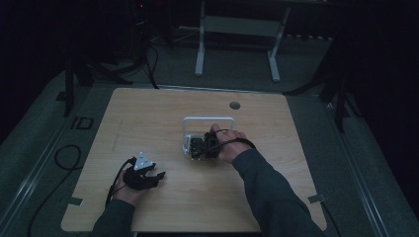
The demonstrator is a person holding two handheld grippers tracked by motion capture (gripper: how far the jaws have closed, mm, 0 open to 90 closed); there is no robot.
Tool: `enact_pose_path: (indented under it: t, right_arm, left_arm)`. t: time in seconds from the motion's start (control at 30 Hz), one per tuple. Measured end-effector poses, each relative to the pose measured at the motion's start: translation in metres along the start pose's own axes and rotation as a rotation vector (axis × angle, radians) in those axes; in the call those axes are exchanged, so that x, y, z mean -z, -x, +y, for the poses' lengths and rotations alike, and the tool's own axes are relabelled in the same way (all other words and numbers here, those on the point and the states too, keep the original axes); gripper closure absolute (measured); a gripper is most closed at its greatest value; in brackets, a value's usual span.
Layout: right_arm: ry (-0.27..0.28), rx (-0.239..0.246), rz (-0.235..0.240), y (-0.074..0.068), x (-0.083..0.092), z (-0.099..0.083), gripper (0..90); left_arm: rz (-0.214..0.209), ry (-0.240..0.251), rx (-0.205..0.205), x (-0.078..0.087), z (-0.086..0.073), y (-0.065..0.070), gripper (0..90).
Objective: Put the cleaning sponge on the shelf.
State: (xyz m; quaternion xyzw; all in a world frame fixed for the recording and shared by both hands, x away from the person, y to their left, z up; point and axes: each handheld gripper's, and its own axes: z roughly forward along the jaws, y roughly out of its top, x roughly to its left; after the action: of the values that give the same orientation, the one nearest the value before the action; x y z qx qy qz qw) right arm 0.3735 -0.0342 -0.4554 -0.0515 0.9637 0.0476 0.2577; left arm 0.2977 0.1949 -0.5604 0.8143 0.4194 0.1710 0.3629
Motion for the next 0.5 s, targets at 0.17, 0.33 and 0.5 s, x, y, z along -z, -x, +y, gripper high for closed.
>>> enact_pose_path:
  t: [0.17, 0.33, 0.5]
  right_arm:
    - [-0.012, 0.000, -0.004, -0.001, -0.008, 0.001, 71.5]
    - [-0.025, -0.006, 0.003, 0.000, -0.014, 0.000, 71.5]
    - [-0.038, 0.004, -0.013, 0.000, -0.019, 0.001, 71.4]
  left_arm:
    - [0.000, -0.001, -0.001, 0.000, 0.000, 0.000, 46.0]
    - [0.000, 0.000, 0.001, 0.000, 0.000, 0.000, 45.9]
    - [0.000, 0.000, 0.001, 0.000, 0.000, 0.000, 45.9]
